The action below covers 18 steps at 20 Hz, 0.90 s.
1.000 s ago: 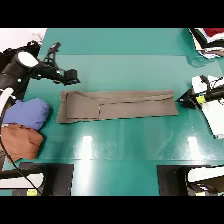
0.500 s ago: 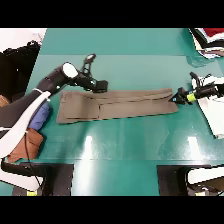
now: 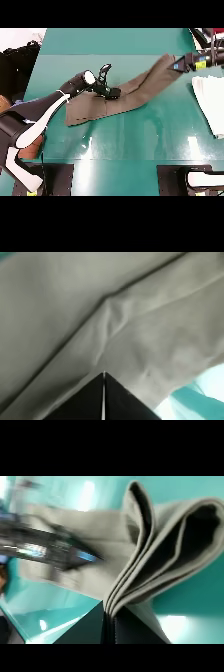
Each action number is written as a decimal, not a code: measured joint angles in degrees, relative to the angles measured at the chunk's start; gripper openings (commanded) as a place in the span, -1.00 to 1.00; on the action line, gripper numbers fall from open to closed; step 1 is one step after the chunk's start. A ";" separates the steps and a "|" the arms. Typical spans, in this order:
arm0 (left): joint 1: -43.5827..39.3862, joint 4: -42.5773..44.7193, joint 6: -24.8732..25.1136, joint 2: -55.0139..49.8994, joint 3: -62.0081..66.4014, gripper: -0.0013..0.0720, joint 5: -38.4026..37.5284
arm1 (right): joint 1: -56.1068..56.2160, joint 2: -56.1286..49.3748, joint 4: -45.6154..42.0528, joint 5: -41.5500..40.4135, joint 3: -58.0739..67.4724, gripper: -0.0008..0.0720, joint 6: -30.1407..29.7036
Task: Fold the shirts.
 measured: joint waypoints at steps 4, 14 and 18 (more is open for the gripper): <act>-0.22 -1.68 -0.35 -1.05 0.22 -0.90 1.55 | 8.31 0.92 1.27 -2.69 5.42 -0.94 0.83; 9.73 6.25 -0.50 5.70 4.98 -0.89 -4.15 | 27.96 -2.47 2.05 -11.43 7.78 -0.94 1.20; 20.87 13.92 -0.37 15.10 7.39 -0.89 -9.49 | 38.03 -7.08 2.14 -20.20 7.85 -0.94 1.07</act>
